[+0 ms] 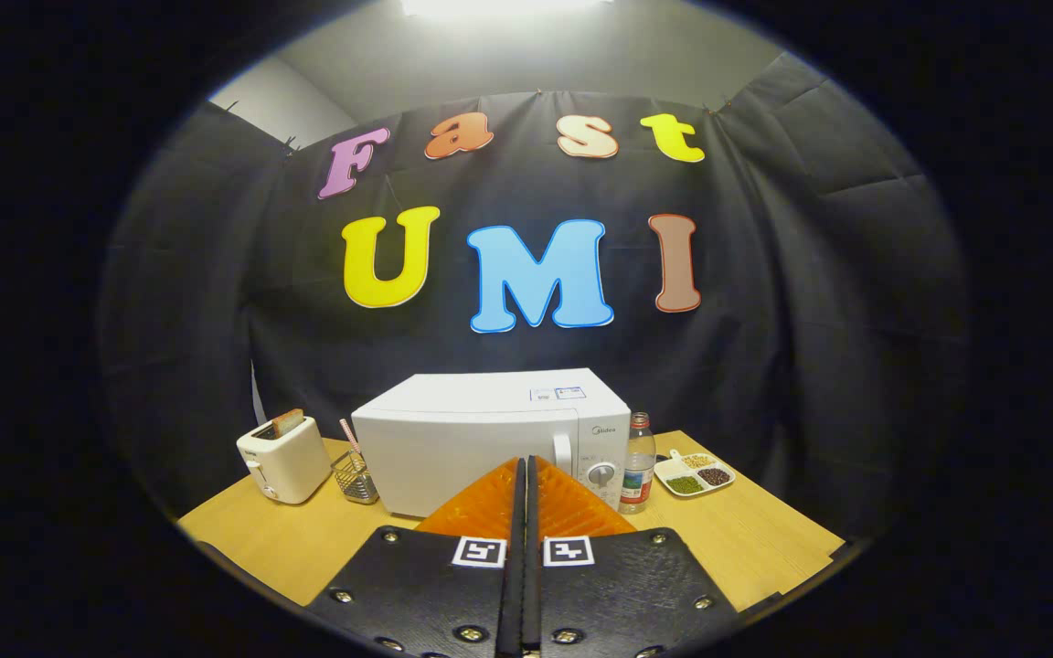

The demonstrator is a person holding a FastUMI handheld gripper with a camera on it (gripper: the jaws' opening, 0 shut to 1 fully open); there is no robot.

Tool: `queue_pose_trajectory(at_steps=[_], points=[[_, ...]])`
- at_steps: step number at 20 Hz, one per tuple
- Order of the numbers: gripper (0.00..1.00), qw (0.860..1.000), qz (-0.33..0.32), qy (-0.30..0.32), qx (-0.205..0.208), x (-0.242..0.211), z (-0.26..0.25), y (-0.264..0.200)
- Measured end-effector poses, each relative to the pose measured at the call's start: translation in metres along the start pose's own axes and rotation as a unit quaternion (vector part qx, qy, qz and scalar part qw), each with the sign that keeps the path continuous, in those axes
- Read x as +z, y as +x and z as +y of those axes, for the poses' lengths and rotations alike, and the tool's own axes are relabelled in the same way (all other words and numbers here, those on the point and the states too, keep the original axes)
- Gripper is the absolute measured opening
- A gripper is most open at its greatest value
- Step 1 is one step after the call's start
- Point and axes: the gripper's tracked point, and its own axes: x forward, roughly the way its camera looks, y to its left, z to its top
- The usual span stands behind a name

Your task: Open the microwave, put the food inside, and close the microwave door.

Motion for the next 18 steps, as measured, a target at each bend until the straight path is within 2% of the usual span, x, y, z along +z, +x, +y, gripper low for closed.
queue_pose_trajectory(at_steps=[3,4,5,6,7,8,18], points=[[0.15,1.0,-0.002,-0.001,0.007,-0.003,0.0,-0.027],[0.25,1.0,-0.005,0.001,0.01,-0.003,0.002,-0.034],[0.51,1.0,-0.008,0.004,0.013,-0.002,0.004,-0.041],[0.67,1.0,-0.01,0.007,0.013,-0.003,0.004,-0.047],[0.93,1.0,-0.012,0.009,0.011,-0.003,0.004,-0.052],[0.99,1.0,-0.013,0.01,0.01,-0.004,0.003,-0.056],[0.98,0.999,-0.035,-0.017,0.011,0.01,-0.001,-0.067]])
